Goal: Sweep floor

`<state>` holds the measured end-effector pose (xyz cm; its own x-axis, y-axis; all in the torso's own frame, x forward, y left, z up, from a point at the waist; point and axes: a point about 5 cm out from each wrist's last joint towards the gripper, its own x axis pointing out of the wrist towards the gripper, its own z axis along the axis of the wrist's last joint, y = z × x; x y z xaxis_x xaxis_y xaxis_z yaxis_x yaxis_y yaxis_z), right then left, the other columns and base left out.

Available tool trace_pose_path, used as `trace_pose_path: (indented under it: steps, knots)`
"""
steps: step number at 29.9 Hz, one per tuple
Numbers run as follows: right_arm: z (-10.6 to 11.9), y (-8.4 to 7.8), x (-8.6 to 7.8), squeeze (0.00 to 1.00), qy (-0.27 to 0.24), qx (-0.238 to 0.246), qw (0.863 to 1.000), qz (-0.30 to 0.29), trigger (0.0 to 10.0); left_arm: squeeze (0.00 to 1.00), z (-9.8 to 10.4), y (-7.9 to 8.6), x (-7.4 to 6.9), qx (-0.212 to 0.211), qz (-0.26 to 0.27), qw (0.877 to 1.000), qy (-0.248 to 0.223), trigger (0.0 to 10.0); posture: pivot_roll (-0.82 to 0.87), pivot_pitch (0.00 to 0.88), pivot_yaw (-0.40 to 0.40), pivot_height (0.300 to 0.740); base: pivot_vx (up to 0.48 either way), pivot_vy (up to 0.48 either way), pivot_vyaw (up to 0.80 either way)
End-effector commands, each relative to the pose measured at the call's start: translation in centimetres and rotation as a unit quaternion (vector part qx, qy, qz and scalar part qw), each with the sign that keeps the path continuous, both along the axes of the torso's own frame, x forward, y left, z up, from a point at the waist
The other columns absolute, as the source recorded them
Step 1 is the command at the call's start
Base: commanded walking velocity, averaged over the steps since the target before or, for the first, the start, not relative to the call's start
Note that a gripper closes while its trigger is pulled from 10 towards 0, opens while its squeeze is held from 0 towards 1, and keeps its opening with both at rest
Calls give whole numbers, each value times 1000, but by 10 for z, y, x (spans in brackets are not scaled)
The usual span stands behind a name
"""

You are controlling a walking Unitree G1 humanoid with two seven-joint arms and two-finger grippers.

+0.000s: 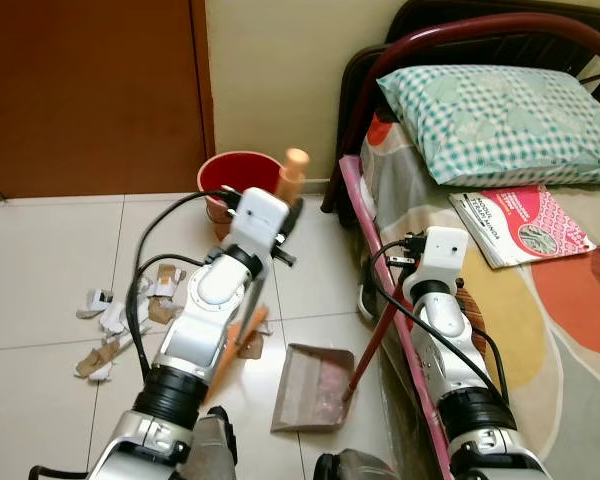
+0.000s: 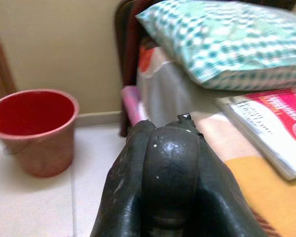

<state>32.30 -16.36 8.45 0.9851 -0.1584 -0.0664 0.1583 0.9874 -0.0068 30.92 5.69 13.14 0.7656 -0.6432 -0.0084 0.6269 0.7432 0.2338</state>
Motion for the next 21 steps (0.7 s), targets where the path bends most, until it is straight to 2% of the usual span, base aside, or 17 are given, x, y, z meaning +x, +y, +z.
trace_pose_path:
  steps: [1, 3, 7, 11, 15, 17, 21]
  knots:
    - [7, -12, 2, 0, -10, -25, 999, -31, 10000, 0, -4, -13, -10, -3, -57, 998, 11, 10000, 17, 116, -83, 740, 0, 0, 0]
    - [7, -18, 2, 0, -7, -47, 998, -50, 10000, 0, -11, -13, -19, -8, -79, 996, 33, 10000, 17, 116, -83, 740, 0, 0, 0]
    - [5, -22, 3, 0, -1, -51, 997, -63, 10000, 0, -14, -11, -24, -22, -88, 995, 50, 10000, 17, 116, -83, 740, 0, 0, 0]
    - [3, -19, 3, 0, 6, -39, 998, -57, 10000, 0, -5, -13, -31, -88, -82, 991, 67, 10000, 33, 124, -87, 740, 0, 0, 0]
    - [2, -11, 5, 0, 10, -32, 999, -40, 10000, 0, 8, -19, -30, -127, -67, 988, 56, 10000, 36, 126, -89, 740, 0, 0, 0]
    - [0, -1, 5, 0, 16, -21, 1000, -17, 10000, 0, 20, -21, -23, -168, -44, 984, 44, 10000, 35, 127, -91, 740, 0, 0, 0]
    - [-4, 8, 5, 0, 29, -8, 1000, 8, 10000, 0, 29, -18, -15, -201, -10, 979, 34, 10000, 32, 127, -92, 740, 0, 0, 0]
